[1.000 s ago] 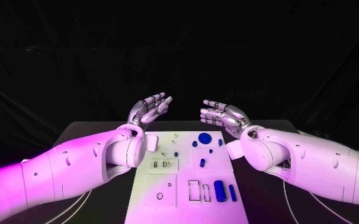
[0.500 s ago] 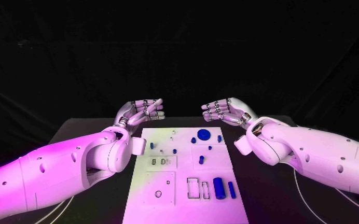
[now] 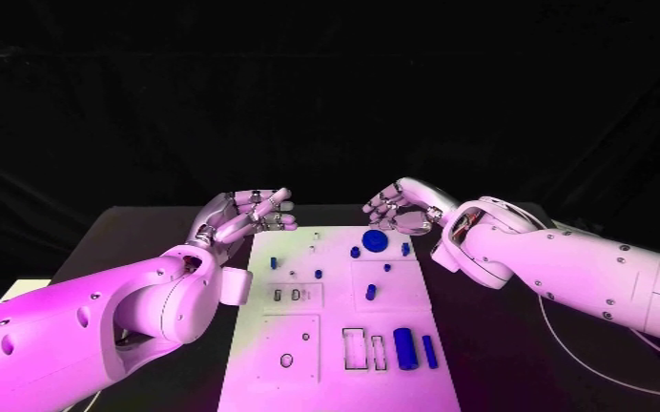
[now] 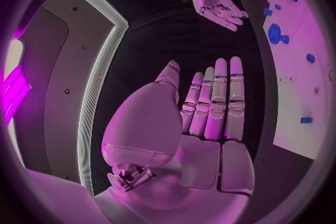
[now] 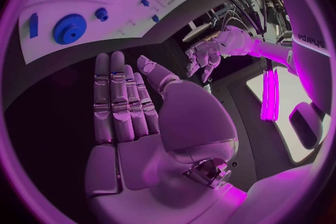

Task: Assemble the parts on the task board

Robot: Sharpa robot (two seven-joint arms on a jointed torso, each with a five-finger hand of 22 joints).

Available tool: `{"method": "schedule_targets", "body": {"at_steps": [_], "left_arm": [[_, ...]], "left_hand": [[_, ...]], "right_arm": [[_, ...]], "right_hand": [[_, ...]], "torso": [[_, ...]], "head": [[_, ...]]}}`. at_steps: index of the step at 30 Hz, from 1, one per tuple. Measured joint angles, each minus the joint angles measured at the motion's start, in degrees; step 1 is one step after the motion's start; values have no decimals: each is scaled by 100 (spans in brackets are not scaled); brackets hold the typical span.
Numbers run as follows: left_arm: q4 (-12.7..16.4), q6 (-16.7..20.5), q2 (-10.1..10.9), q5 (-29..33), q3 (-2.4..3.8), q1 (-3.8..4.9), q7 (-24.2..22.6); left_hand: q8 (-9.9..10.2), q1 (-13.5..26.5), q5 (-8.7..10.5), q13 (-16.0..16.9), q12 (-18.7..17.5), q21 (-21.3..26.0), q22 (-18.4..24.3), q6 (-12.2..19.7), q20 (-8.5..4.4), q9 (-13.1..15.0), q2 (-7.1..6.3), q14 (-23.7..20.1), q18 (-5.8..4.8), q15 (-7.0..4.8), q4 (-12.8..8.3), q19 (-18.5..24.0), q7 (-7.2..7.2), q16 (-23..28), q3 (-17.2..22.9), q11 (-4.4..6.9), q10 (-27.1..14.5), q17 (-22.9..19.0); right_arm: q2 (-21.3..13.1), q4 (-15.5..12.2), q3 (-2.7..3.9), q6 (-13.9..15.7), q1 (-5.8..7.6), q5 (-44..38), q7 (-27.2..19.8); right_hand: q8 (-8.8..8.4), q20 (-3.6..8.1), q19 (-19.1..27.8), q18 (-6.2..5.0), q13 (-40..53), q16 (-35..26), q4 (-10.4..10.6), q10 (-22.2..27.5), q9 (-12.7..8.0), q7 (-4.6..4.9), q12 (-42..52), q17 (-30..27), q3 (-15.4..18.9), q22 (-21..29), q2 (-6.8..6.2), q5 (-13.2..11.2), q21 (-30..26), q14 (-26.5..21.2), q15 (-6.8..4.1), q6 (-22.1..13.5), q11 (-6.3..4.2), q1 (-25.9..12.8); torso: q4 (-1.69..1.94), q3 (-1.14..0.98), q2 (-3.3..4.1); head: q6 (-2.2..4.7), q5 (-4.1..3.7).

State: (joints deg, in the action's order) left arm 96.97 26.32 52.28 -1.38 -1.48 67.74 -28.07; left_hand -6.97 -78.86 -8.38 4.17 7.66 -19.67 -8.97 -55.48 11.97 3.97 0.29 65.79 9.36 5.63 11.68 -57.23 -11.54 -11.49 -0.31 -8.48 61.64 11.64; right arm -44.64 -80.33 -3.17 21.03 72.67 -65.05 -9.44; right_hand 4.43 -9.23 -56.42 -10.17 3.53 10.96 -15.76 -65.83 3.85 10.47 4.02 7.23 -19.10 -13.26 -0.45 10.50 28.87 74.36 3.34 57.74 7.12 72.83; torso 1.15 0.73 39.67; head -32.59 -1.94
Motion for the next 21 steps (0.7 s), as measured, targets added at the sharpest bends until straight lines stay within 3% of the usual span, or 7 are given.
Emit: {"method": "schedule_targets", "body": {"at_steps": [2,7,16,21], "left_arm": [[124,-27,47,1,10,8,2],[376,-76,146,2,28,24,9],[564,-127,178,5,37,31,22],[580,-144,172,6,38,32,35]], "left_hand": [[0,0,0,0,-2,0,0,0,0,0,0,0,0,0,0,0,0,0,0,0,0,2],[0,0,0,-1,-23,0,1,0,-20,0,0,-1,-1,0,0,-20,0,0,0,0,0,6],[0,0,23,-1,-23,0,1,0,-20,-1,0,-1,0,1,-16,-20,0,0,-16,0,0,17],[0,0,23,-1,-39,0,-4,0,-20,-1,0,-1,0,1,-16,-20,0,0,-16,0,0,21]], "right_arm": [[50,15,2,-53,34,-536,256],[149,42,10,-217,96,-1611,782],[328,33,12,-591,184,-2778,1363],[384,15,12,-854,218,-3095,1551]], "right_hand": [[-25,167,-273,-1,6,186,52,-131,0,-97,-17,171,78,-299,-93,-41,552,514,-159,113,-114,32],[-29,322,-440,-1,6,464,130,-202,-1,-171,-17,480,112,-662,-169,-41,1169,940,-303,187,-185,-13],[-48,380,-498,-1,23,1577,429,-62,-1,-192,-17,1326,9,-1168,-352,-86,1999,970,-334,206,-253,-71],[-48,371,-552,-1,23,2157,583,46,-2,-213,-17,1731,-9,-1572,-449,-121,2459,969,-334,185,-244,-34]], "torso": [[21,7,60],[77,33,227],[155,77,486],[192,102,577]], "head": [[9,-27],[24,-83],[79,-146],[86,-184]]}}
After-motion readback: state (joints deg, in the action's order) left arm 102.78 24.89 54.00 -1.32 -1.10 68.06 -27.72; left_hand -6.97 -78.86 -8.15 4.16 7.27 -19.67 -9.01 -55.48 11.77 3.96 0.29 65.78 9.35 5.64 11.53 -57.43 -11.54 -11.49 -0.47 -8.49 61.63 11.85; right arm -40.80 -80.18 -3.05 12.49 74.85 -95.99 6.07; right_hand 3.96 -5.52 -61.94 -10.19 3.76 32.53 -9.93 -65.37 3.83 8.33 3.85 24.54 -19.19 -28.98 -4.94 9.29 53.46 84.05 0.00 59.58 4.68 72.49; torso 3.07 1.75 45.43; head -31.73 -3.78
